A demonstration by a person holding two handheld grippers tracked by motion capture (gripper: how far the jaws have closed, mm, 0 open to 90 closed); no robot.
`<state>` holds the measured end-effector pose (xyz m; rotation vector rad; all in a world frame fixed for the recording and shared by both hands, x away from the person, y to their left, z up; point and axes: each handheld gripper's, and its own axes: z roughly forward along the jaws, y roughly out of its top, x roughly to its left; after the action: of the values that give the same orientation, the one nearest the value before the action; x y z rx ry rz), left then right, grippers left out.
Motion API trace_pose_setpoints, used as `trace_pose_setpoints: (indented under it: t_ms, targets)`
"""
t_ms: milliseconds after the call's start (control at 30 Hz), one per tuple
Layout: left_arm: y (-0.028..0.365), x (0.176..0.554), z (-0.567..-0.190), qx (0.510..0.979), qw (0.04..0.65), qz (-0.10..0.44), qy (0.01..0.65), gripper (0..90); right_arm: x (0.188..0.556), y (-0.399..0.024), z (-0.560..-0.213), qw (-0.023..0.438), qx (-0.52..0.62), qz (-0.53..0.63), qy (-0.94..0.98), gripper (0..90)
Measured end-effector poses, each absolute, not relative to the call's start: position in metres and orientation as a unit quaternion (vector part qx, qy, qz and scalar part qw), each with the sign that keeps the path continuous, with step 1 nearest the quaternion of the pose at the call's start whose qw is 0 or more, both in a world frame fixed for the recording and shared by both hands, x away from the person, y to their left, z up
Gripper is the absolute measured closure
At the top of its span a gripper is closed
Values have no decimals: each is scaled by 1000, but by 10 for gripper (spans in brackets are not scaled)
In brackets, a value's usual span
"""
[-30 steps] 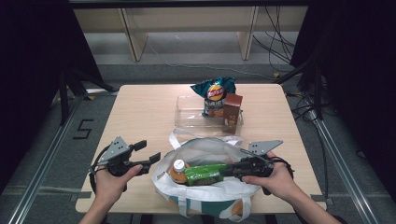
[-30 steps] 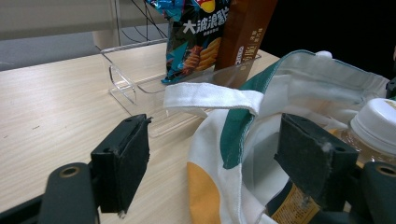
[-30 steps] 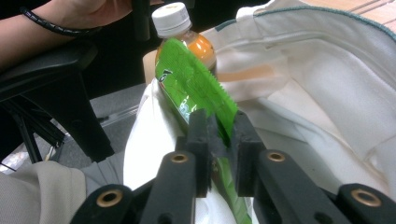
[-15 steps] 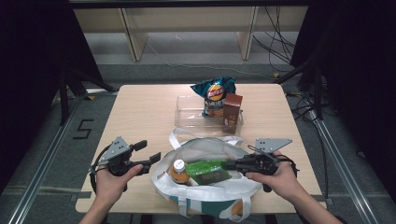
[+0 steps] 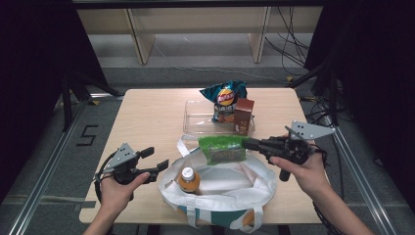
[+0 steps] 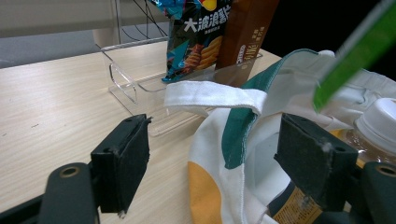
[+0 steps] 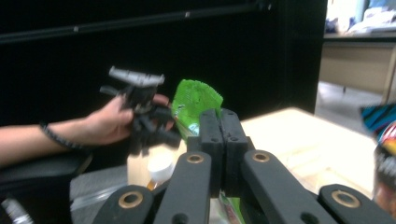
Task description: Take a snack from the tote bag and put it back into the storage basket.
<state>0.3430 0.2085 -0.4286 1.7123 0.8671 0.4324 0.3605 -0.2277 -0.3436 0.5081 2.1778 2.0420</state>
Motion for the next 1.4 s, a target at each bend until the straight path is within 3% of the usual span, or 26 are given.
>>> trace_pose_setpoints:
  t_ms: [233,500,1400]
  targets:
    - [210,343,-429,723,554,183,369,249,380,-224,-321,83,182,686,699,900]
    - [210,343,-429,723,555,183,369,249,407,-218,-318,121,195,694,682,900]
    - [211,343,-430,723,554,183,370,249,444,-202,-333,136,250,687,668,900]
